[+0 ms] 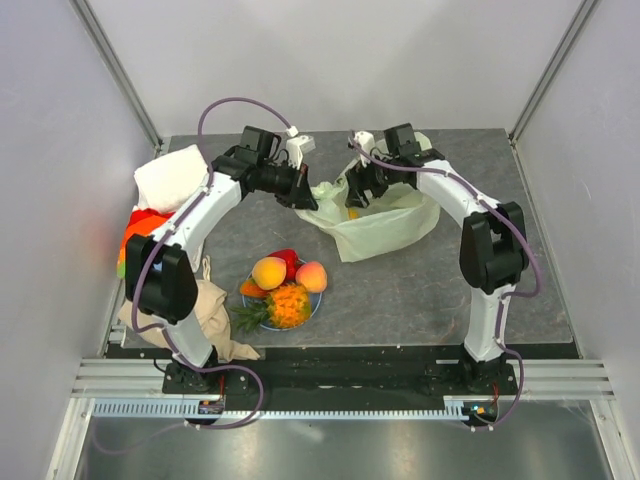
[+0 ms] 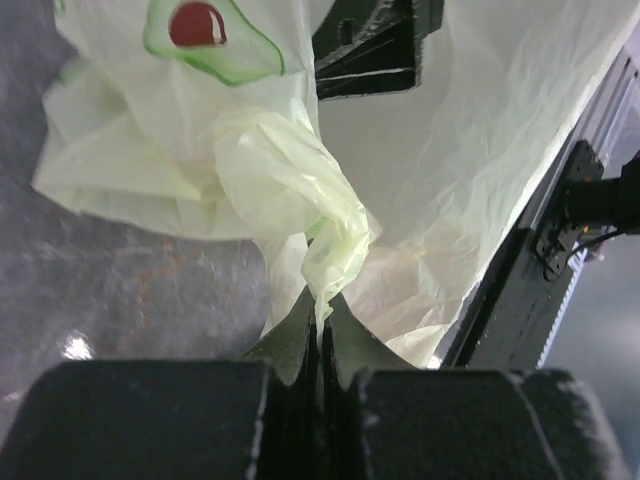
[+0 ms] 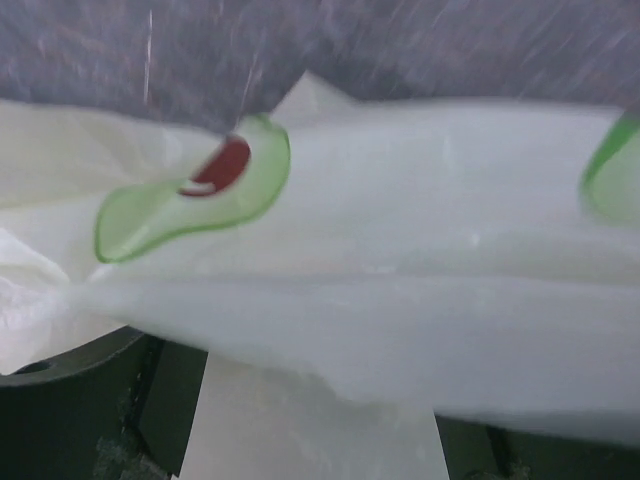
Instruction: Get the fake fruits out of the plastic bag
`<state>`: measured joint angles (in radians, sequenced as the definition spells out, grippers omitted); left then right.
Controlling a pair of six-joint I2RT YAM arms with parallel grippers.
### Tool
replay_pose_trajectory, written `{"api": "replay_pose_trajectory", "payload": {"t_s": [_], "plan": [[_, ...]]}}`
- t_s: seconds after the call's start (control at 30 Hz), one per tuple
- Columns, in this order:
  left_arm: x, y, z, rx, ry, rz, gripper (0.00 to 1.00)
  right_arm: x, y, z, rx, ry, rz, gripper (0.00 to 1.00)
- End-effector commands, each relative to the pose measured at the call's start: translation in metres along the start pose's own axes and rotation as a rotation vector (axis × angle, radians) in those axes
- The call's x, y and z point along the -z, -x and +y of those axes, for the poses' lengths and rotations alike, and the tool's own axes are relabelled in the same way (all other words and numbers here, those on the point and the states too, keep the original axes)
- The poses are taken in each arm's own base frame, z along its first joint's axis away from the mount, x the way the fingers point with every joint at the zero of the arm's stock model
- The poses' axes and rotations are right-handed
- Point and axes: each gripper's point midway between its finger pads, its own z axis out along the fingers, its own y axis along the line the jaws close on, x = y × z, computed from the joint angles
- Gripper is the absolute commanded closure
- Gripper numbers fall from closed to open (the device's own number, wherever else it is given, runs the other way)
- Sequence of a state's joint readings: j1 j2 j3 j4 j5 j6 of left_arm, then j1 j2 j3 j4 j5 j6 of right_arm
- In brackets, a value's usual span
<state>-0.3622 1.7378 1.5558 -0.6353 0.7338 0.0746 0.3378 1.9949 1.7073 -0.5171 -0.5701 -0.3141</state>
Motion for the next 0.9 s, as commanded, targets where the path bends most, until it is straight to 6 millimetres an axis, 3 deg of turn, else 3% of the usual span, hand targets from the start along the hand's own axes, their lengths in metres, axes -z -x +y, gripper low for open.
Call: {"api": "replay_pose_trajectory", "payload": {"t_s": [0.0, 0.17, 0.23, 0.27, 0.33, 0.37, 0.43, 0.47, 0.5, 0.53, 0.57, 0.63, 0.67, 0.7, 0.73, 0.83, 0.87], "plan": [[-0.001, -0.016, 0.007, 0.032, 0.032, 0.047, 0.98, 0.007, -0.016, 0.024, 0.033, 0.097, 0.017, 0.14], [0.005, -0.026, 0.015, 0.044, 0.102, 0.089, 0.98, 0.005, -0.046, 0.023, 0.049, 0.043, 0.068, 0.21], [0.014, -0.031, 0.017, 0.056, 0.148, 0.119, 0.98, 0.018, -0.042, 0.025, 0.09, 0.017, 0.057, 0.22], [0.016, -0.034, 0.015, 0.03, 0.139, 0.133, 0.98, 0.02, -0.055, 0.029, 0.091, 0.02, 0.076, 0.21], [0.021, -0.042, 0.015, 0.027, 0.153, 0.17, 0.98, 0.028, -0.059, 0.039, 0.135, 0.018, 0.081, 0.2], [0.021, -0.043, 0.018, 0.015, 0.166, 0.177, 0.98, 0.029, -0.076, 0.04, 0.147, 0.001, 0.124, 0.2], [0.026, -0.039, 0.026, -0.02, 0.218, 0.174, 0.98, 0.039, -0.078, 0.048, 0.207, -0.028, 0.123, 0.18], [0.03, -0.033, 0.029, -0.061, 0.244, 0.155, 0.98, 0.039, -0.098, 0.05, 0.234, -0.048, 0.141, 0.17], [0.032, -0.037, 0.033, -0.071, 0.27, 0.152, 0.98, 0.043, -0.105, 0.045, 0.256, -0.101, 0.148, 0.15], [0.033, -0.023, 0.041, -0.121, 0.316, 0.09, 0.98, 0.054, -0.103, 0.047, 0.291, -0.134, 0.118, 0.11], [0.034, -0.019, 0.042, -0.162, 0.324, 0.056, 0.98, 0.053, -0.127, 0.049, 0.322, -0.13, 0.149, 0.11], [0.038, -0.02, 0.038, -0.244, 0.332, -0.026, 0.98, 0.058, -0.142, 0.048, 0.36, -0.149, 0.17, 0.09], [0.039, 0.004, 0.039, -0.352, 0.345, -0.136, 0.98, 0.056, -0.157, 0.048, 0.369, -0.149, 0.194, 0.08], [0.037, -0.01, 0.037, -0.385, 0.337, -0.138, 0.98, 0.056, -0.161, 0.045, 0.391, -0.155, 0.21, 0.08], [0.035, -0.011, 0.035, -0.422, 0.328, -0.143, 0.98, 0.054, -0.166, 0.041, 0.385, -0.161, 0.225, 0.07], [0.03, -0.017, 0.037, -0.475, 0.316, -0.095, 0.98, 0.046, -0.134, 0.036, 0.342, -0.154, 0.147, 0.07], [0.032, -0.011, 0.035, -0.483, 0.313, -0.099, 0.98, 0.045, -0.106, 0.032, 0.345, -0.159, 0.092, 0.07]]}}
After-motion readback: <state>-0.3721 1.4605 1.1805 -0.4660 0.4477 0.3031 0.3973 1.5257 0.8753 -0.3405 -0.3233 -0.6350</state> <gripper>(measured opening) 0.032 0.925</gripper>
